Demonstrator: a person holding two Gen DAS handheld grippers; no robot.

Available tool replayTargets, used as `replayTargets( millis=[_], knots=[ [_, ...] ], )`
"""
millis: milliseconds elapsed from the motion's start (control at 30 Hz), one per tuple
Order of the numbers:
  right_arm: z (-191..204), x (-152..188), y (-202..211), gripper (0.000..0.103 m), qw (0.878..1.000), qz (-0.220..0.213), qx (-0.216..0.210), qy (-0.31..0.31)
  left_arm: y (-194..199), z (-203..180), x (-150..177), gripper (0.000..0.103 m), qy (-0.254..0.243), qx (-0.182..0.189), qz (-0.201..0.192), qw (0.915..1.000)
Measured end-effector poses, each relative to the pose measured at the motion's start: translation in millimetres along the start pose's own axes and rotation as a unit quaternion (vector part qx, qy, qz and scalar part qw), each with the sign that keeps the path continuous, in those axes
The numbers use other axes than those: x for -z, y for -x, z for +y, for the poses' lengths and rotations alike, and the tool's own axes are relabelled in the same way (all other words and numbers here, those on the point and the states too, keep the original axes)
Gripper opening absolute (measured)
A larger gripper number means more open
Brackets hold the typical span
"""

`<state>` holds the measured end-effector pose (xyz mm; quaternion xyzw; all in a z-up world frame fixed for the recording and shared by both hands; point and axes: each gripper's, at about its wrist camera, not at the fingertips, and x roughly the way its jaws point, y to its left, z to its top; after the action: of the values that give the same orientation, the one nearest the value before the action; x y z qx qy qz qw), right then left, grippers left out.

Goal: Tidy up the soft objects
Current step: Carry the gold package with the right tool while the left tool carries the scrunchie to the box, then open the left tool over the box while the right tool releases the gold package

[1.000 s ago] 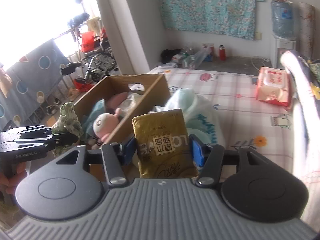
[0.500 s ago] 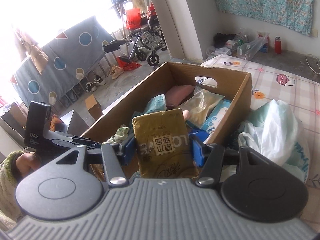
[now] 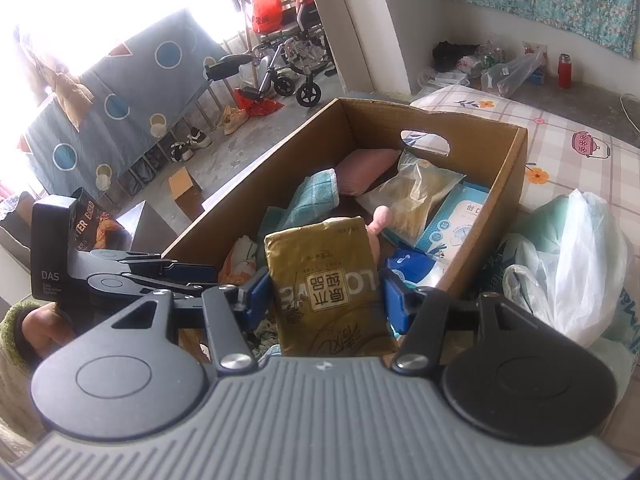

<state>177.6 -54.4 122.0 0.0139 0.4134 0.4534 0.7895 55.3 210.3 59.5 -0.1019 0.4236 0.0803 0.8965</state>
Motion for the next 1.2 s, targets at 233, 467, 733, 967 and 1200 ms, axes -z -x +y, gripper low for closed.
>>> replayTargets(
  millis=[233, 467, 733, 967, 1200],
  knots=[
    [10.9, -4.6, -12.7, 0.057, 1.000, 0.021, -0.007, 0.016, 26.3, 2.6, 2.4, 0.077, 0.025, -0.033, -0.085, 0.9956],
    [33.1, -1.7, -43.5, 0.060, 0.993, 0.076, 0.044, 0.080, 26.1, 6.1, 2.1, 0.079, 0.038, -0.037, -0.091, 0.9944],
    [39.1, 2.6, -44.2, 0.068, 0.990, 0.069, 0.063, 0.108, 27.2, 6.7, 8.9, 0.080, 0.042, -0.033, -0.094, 0.9941],
    [17.6, 6.4, -17.8, 0.068, 0.998, 0.027, 0.047, 0.035, 35.9, -0.8, 12.7, 0.090, 0.046, -0.032, -0.116, 0.9916],
    [-2.5, 33.2, 21.2, 0.072, 0.997, -0.043, 0.030, -0.059, 50.2, -17.7, 17.3, 0.100, 0.036, -0.032, -0.133, 0.9899]
  ],
)
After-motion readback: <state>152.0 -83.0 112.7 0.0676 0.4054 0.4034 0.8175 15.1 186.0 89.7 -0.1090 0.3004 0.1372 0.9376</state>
